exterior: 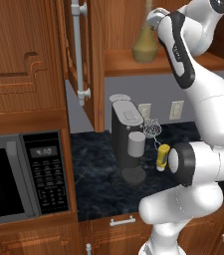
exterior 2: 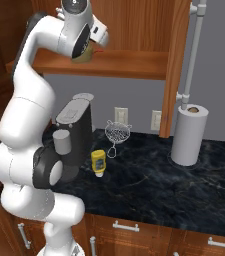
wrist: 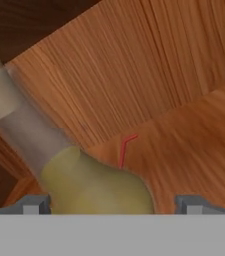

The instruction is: Pick the mustard and oil and vinegar bottle from the counter and place them in the cabinet.

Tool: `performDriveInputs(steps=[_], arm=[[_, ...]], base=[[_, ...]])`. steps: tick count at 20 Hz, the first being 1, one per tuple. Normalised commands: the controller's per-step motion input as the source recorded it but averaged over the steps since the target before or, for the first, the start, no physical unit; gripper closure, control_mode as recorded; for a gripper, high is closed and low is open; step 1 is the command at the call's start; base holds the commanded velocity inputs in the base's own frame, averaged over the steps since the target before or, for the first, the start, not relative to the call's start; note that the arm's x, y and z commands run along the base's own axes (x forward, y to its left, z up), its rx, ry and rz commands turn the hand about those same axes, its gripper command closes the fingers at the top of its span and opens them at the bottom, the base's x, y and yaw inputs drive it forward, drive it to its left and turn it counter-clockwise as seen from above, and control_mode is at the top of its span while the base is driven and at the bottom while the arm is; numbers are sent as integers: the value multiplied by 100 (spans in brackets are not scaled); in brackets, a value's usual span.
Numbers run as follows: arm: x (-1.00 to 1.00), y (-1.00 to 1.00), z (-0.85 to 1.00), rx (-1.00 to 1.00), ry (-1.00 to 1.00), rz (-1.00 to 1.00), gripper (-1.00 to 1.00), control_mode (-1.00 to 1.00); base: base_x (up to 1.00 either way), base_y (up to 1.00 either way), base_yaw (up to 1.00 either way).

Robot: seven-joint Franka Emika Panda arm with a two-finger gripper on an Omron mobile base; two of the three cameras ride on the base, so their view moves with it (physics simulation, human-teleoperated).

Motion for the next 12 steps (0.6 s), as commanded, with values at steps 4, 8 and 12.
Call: performDriveInputs(steps=[4, 8, 12], arm=[[-42, 11, 0, 0, 0, 6, -100, -100], [-61, 15, 0, 0, 0, 10, -100, -100], [-82, 4, -1, -3, 0, 14, -100, -100]], base=[[0, 0, 0], [0, 0, 0], [0, 0, 0]])
